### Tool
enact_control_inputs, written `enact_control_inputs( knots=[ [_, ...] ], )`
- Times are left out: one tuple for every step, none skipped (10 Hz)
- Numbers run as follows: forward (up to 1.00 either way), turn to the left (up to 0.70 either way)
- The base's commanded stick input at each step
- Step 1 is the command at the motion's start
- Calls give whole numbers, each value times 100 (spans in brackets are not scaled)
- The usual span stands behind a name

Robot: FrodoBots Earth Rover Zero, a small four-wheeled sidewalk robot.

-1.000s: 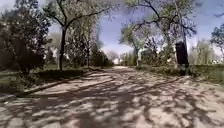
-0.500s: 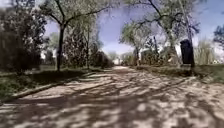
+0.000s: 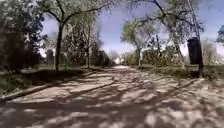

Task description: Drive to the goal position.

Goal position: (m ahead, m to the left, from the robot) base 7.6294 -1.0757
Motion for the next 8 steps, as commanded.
enact_control_inputs(
  knots=[
    [70,0],
    [70,0],
    [70,0],
    [70,0],
    [70,0],
    [70,0],
    [70,0],
    [70,0]
  ],
)
